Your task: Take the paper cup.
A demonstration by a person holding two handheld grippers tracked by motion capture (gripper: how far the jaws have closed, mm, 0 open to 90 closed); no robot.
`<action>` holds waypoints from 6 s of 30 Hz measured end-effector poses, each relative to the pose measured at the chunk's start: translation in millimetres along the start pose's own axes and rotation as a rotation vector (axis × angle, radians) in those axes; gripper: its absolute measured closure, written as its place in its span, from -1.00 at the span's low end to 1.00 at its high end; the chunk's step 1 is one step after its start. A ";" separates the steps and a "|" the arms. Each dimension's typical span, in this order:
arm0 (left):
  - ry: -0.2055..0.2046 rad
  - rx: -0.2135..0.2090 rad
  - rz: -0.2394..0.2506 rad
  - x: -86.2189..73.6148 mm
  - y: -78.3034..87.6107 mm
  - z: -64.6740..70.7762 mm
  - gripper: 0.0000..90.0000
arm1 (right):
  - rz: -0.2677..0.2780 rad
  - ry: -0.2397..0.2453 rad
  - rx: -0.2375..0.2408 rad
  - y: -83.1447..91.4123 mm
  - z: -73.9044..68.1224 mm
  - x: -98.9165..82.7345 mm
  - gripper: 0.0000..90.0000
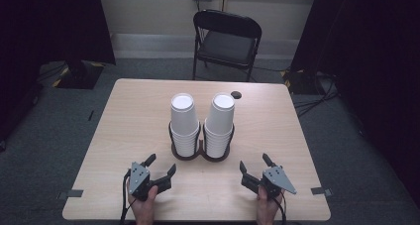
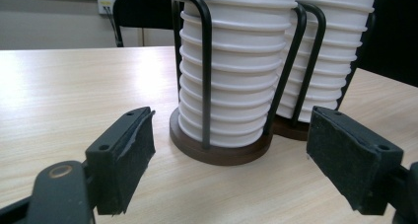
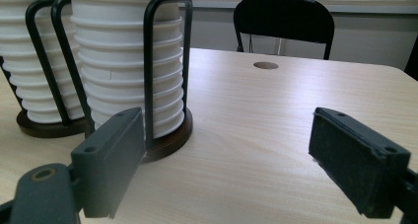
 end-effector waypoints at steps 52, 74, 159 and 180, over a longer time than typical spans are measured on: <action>-0.137 -0.175 -0.043 48.9 -8.3 54.7 -0.39 | -0.021 -0.070 0.094 -1.1 0.4 -0.2 -0.69; -0.153 -0.240 -0.015 91.6 -33.2 73.5 -0.47 | -0.027 -0.060 0.089 -1.9 -0.1 -0.3 -0.68; -0.314 -0.219 -0.144 198.7 -138.7 95.5 -0.67 | -0.024 -0.067 0.110 -1.4 0.0 -0.2 -0.66; -0.302 -0.211 -0.238 186.7 -152.0 94.5 -0.62 | -0.022 -0.066 0.106 -1.4 0.1 -0.2 -0.65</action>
Point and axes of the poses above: each handheld gripper's, and its own axes: y roughly backward along the jaws, x roughly out of its top, z roughly to its right, the point moved 5 cm from there along -y, roughly forward along the jaws, and after that the axes turned 4 degrees about -y, right-handed, at the moved point
